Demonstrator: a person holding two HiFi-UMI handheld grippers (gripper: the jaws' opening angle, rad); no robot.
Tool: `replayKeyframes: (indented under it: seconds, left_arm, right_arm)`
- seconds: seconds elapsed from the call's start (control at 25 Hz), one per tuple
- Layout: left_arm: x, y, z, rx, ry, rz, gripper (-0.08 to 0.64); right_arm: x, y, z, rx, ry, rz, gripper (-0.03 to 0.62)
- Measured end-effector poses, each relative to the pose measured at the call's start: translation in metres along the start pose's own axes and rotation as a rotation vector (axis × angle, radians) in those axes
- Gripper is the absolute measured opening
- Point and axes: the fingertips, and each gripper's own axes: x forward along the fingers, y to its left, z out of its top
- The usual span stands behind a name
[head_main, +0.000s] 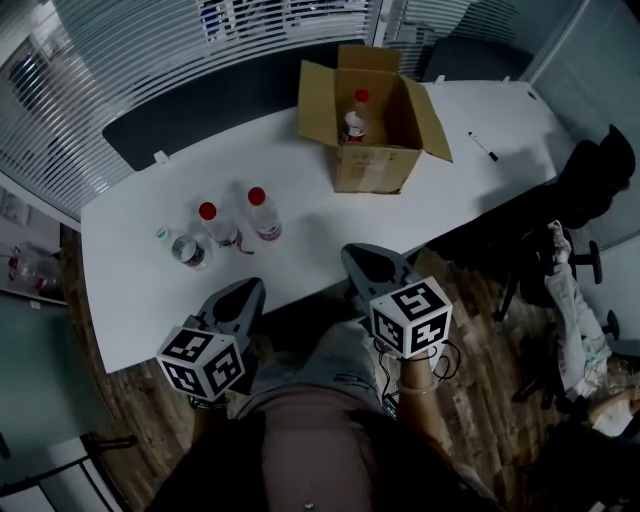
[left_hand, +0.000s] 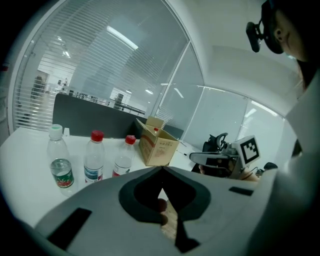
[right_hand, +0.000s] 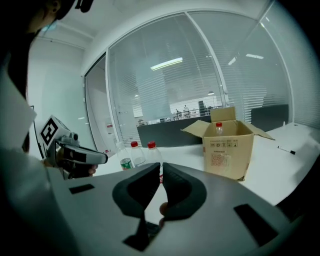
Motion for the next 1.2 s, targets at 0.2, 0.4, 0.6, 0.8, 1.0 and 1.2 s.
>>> replayKeyframes:
  seconds: [0.2,0.4,0.6,0.8,1.0,1.2]
  left_arm:
    - [0.027,-0.012,0.007,-0.023,0.014,-0.038,0.009]
    - [0.058,-0.024,0.016,-0.042,0.027,-0.061,0.009]
    - [0.091,-0.031,0.033,-0.035,0.027,-0.072,0.009]
    - [0.126,-0.037,0.05,-0.024,0.034,-0.091,0.009]
    - [0.155,-0.046,0.066,-0.002,0.042,-0.105,0.009]
    - [0.18,-0.05,0.075,0.013,0.064,-0.102,0.009]
  right_arm:
    - [-0.005,-0.029,0.006,0.013,-0.018,-0.036,0.037]
    - [-0.006,-0.061,0.011,0.021,-0.023,-0.044,0.037]
    - [-0.001,-0.09,0.026,0.034,-0.045,-0.03,0.037]
    - [0.005,-0.12,0.039,0.05,-0.058,-0.013,0.037]
    - [0.008,-0.152,0.045,0.049,-0.051,-0.045,0.037]
    - [0.01,-0.183,0.053,0.041,-0.063,-0.094,0.037]
